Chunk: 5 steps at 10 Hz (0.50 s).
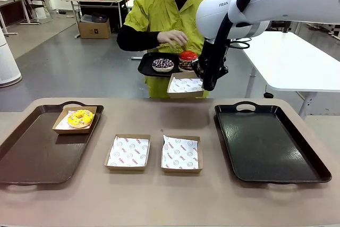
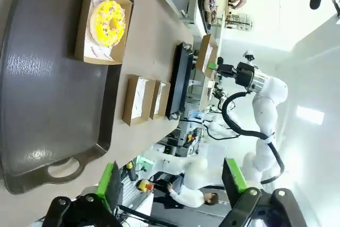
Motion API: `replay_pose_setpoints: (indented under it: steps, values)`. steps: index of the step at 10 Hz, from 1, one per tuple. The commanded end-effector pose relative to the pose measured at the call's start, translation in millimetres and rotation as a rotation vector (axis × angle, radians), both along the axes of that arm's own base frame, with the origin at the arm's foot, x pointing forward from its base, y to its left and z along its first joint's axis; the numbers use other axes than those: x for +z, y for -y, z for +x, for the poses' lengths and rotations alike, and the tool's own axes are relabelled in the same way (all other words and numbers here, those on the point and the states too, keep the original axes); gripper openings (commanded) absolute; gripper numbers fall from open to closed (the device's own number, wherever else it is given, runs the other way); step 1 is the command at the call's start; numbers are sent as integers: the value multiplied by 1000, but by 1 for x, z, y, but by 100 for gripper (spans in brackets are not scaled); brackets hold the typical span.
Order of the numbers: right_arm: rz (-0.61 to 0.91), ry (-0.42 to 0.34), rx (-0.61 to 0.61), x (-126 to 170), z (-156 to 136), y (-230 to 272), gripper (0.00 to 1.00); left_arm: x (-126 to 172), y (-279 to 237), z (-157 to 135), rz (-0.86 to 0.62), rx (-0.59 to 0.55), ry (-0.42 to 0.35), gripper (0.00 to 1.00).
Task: Individually package the donuts and arrange them on the tray.
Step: Place the picked Paper togo box on the Handle tray while simultaneously picking up another Paper togo box from the table with the other hand.
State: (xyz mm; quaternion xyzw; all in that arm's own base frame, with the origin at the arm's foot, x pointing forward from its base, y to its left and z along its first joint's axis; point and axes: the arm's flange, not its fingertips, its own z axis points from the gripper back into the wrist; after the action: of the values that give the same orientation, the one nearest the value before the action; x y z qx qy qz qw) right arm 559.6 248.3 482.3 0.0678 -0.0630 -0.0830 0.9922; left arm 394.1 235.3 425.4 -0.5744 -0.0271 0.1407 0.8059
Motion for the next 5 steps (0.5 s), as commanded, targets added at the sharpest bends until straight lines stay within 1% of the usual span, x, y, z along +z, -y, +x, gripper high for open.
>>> replay_pose_setpoints:
  steps: [1, 3, 5]
  values:
    - [3, -18, -6, 1, 5, -3, 0, 3, -7, 5, -27, 14, 3, 100]
    - [-36, -31, 43, -3, 12, -2, 0, 0, 0, 0, 0, 0, 0, 100]
    - [-56, -44, 54, -9, 23, -2, 0, 0, 0, 0, 0, 0, 0, 100]
